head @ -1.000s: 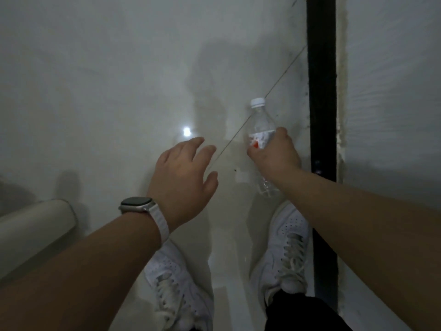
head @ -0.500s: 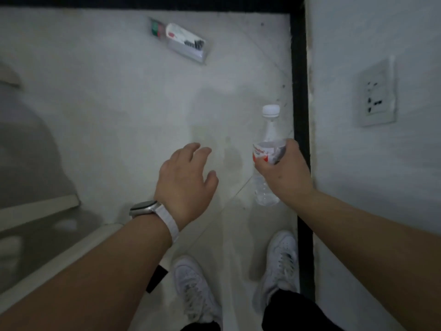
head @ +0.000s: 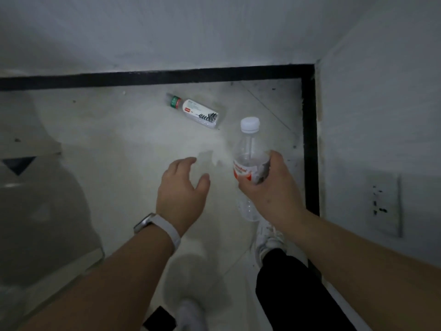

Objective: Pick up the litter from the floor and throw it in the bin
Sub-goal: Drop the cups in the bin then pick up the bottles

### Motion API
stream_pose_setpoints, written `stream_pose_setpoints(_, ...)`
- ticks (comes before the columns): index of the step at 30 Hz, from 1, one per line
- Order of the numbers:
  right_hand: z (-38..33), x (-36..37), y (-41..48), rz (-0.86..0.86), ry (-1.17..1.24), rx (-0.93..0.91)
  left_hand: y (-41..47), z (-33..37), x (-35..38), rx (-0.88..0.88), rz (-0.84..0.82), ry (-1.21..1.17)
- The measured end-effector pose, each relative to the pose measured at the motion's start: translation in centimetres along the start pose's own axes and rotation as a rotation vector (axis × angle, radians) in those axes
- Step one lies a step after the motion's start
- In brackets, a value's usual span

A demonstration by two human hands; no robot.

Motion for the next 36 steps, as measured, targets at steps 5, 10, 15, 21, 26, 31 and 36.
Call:
stream_pose_setpoints(5, -1.5, -0.3, 4.6, -0.023, 0.003, -0.040, 6.8, 0.0, 2.7, -0.211, 0.030, -0.173)
stream_pose_setpoints(10, 0.1, 0.6, 8.5, 0.043, -0.008, 0.000, 11.1, -3.2, 7.6, -0.347, -0.078, -0.237)
stream_pose_setpoints(15, 1.7, 3.9, 12.7, 0.066, -0.002, -0.019, 16.0, -7.5, 12.1, -0.635, -0.080, -0.440)
stream_pose_setpoints(21, 2.6, 6.2, 16.7, 0.040, -0.037, -0.044, 21.1, -10.5, 16.7, -0.899, -0.016, -0.608)
stream_pose_setpoints(26, 2.5, 7.2, 19.2, -0.019, -0.039, -0.097, 23.8, -11.1, 18.4, -0.944, 0.026, -0.636)
stream_pose_setpoints(31, 2.0, 7.3, 20.5, -0.004, -0.051, -0.127, 24.1, -10.8, 19.0, -0.901, 0.009, -0.659)
stream_pose_setpoints(36, 0.7, 7.2, 20.4, -0.043, -0.038, -0.129, 22.1, -10.7, 17.5, -0.794, -0.058, -0.636)
Point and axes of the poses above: each hand's wrist, its own y-axis towards the middle knuckle, its own x-axis out of the palm, z = x × y, the point moved 10 cm from there along y, towards the middle knuckle, and after that the axes turned 6 degrees about z, right-handed, at the moved point
